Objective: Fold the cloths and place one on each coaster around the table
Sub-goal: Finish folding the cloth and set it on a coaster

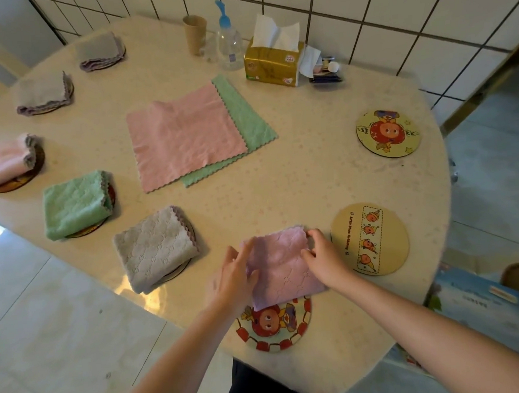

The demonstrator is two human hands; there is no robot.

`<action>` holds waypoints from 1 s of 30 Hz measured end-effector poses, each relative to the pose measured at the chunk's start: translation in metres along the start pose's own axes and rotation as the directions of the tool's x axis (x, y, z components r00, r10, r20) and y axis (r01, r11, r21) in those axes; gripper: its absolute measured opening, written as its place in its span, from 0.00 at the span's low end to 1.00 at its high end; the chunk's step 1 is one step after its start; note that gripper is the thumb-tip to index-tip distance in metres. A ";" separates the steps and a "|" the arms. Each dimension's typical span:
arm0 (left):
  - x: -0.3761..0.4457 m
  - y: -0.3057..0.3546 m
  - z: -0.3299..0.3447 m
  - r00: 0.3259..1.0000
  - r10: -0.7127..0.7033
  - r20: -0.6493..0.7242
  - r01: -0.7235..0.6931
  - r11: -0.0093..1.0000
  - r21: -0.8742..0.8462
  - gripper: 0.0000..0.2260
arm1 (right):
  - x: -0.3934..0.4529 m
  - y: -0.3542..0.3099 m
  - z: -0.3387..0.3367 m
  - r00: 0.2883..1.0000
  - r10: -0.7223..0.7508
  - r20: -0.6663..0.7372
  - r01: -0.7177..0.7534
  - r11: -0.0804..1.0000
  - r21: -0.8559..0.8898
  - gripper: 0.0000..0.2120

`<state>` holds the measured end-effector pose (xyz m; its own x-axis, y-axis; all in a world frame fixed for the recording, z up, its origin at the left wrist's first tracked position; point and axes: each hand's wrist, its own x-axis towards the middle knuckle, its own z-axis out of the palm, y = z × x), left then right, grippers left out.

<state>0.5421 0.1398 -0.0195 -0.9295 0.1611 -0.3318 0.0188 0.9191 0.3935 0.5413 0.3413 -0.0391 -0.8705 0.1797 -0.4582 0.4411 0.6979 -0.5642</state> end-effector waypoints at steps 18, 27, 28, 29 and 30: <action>0.050 0.018 -0.009 0.802 -0.472 0.367 0.568 0.410 -0.714 0.27 | 0.001 -0.004 -0.005 0.953 0.279 0.116 -0.290 0.953 0.091 0.21; -0.008 0.001 -0.034 0.832 -0.317 0.455 0.544 0.308 -0.780 0.15 | -0.026 -0.012 -0.023 0.957 0.039 0.288 -0.111 0.965 0.239 0.11; -0.018 -0.004 -0.034 0.828 -0.313 0.465 0.553 0.312 -0.773 0.14 | -0.029 -0.011 -0.022 0.950 -0.010 0.312 -0.063 0.973 0.222 0.11; -0.028 -0.009 -0.034 0.826 -0.310 0.471 0.558 0.322 -0.765 0.14 | -0.032 -0.011 -0.019 0.940 -0.055 0.336 -0.014 0.980 0.198 0.11; -0.037 -0.014 -0.032 0.825 -0.318 0.467 0.559 0.340 -0.756 0.13 | -0.034 -0.010 -0.016 0.932 -0.094 0.349 0.034 0.984 0.172 0.12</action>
<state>0.5643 0.1093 0.0144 -0.6010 0.0081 -0.7992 -0.7917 0.1310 0.5967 0.5634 0.3391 -0.0069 -0.7765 -0.1400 -0.6144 0.4420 0.5739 -0.6894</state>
